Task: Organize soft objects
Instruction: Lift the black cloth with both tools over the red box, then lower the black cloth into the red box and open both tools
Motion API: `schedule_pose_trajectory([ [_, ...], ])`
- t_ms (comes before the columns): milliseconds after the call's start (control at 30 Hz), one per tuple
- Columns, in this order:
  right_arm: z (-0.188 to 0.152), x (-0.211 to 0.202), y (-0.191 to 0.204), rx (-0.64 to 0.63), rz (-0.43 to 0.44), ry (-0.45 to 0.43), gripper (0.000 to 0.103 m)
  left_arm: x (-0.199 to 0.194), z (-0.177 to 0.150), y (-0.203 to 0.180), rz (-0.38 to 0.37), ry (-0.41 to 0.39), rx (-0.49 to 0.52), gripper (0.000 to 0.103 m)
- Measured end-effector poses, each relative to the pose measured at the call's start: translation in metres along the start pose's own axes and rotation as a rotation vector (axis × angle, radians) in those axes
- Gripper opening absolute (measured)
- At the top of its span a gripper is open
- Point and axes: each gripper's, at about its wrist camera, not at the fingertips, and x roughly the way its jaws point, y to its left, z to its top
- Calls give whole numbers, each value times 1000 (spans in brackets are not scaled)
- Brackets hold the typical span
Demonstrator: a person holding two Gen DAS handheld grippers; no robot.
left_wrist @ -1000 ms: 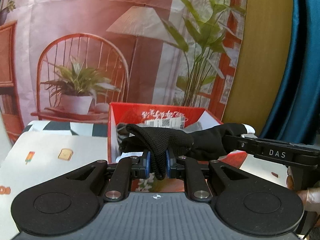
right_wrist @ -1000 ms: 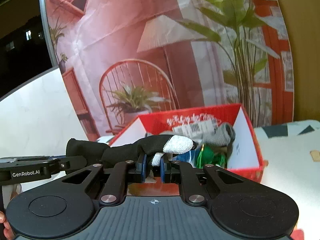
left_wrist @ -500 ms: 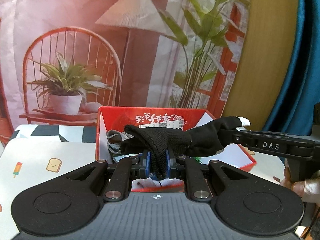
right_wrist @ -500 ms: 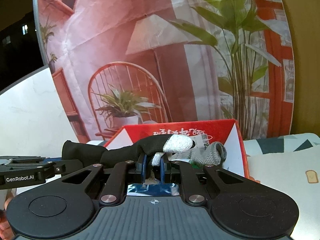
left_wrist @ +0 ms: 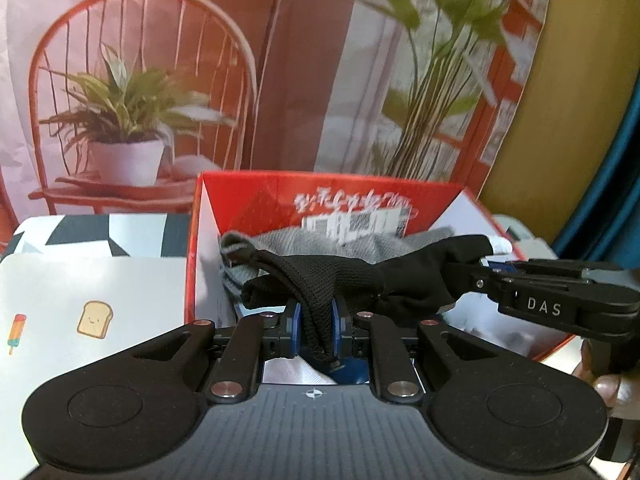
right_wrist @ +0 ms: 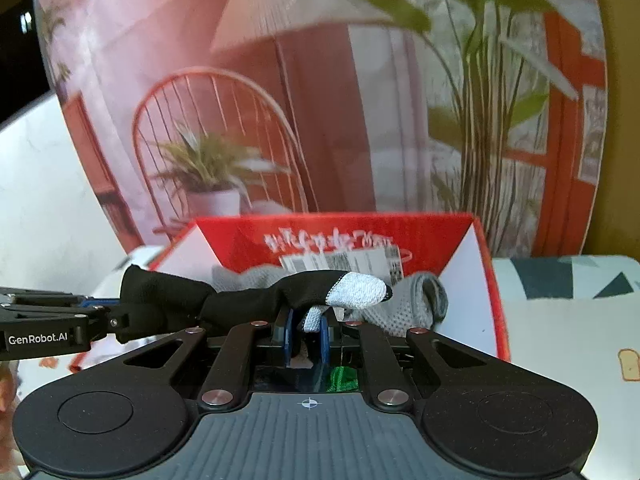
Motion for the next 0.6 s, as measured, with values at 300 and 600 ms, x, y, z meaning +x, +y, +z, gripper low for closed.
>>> schedule_pose_trajectory([
  [300,-8,20,-5,26,-15,55,13,25,-4,-2,45,68,35,16],
  [600,-9,23,-6,22,-53,63,20,23,-4,-7,72,41,70,31],
])
